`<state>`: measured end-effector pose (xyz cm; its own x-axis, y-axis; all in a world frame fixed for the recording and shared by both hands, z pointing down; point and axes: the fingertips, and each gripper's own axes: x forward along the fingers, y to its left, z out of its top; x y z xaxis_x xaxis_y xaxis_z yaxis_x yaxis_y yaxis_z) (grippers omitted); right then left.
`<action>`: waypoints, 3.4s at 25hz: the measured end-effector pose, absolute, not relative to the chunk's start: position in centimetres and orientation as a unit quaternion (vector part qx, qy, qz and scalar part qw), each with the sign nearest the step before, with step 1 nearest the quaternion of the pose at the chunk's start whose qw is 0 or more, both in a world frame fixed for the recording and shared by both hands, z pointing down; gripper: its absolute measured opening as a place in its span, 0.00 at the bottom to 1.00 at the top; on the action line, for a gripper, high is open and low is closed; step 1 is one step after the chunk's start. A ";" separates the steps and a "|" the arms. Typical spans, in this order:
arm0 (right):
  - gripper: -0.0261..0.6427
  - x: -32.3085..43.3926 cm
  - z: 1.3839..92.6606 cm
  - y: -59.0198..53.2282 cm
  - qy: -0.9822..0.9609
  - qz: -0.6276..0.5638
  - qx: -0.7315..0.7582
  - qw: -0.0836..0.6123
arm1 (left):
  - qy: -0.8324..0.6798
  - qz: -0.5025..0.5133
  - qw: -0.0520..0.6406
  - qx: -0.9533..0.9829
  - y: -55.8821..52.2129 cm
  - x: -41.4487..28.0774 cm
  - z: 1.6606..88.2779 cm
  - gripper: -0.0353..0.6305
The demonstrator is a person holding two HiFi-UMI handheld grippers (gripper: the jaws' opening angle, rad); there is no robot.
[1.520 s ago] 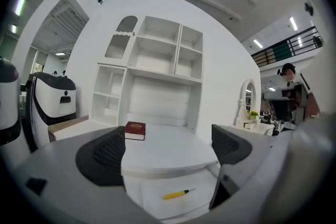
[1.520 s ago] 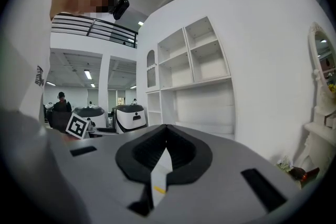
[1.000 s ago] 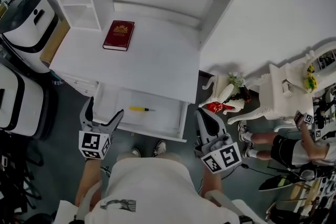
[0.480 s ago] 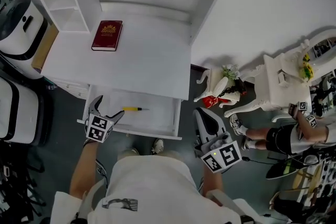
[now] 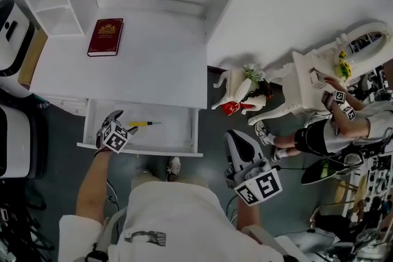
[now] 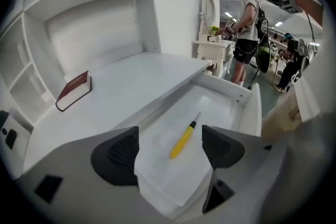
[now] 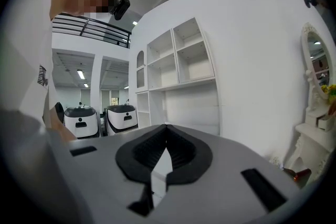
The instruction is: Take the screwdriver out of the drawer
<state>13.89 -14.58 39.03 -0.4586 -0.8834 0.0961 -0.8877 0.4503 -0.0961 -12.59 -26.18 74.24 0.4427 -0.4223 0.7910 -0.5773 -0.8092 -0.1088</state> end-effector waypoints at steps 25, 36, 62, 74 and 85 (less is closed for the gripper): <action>0.05 13.2 40.5 -11.6 -0.813 0.091 0.573 0.049 | -0.093 0.589 0.013 0.803 -25.6 -8.7 85.1 0.58; 0.05 14.2 40.4 -11.4 -0.791 0.096 0.602 0.054 | -0.047 0.605 0.009 0.795 -24.6 -7.9 86.9 0.58; 0.05 14.9 41.6 -9.6 -0.786 0.114 0.606 0.048 | -0.045 0.619 0.048 0.783 -21.9 -7.2 87.3 0.25; 0.05 15.2 41.1 -7.4 -0.782 0.110 0.611 0.044 | -0.094 0.612 0.022 0.785 -21.6 -7.6 86.9 0.18; 0.05 15.1 41.2 -7.0 -0.804 0.104 0.585 0.011 | -0.172 0.565 0.020 0.807 -23.2 -7.6 81.5 0.18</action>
<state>15.06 -6.95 41.19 -0.3144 -0.9390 0.1391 -0.9434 0.2929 -0.1553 -7.55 -23.24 81.54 0.3036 -0.2550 0.9181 -0.2994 -0.9403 -0.1621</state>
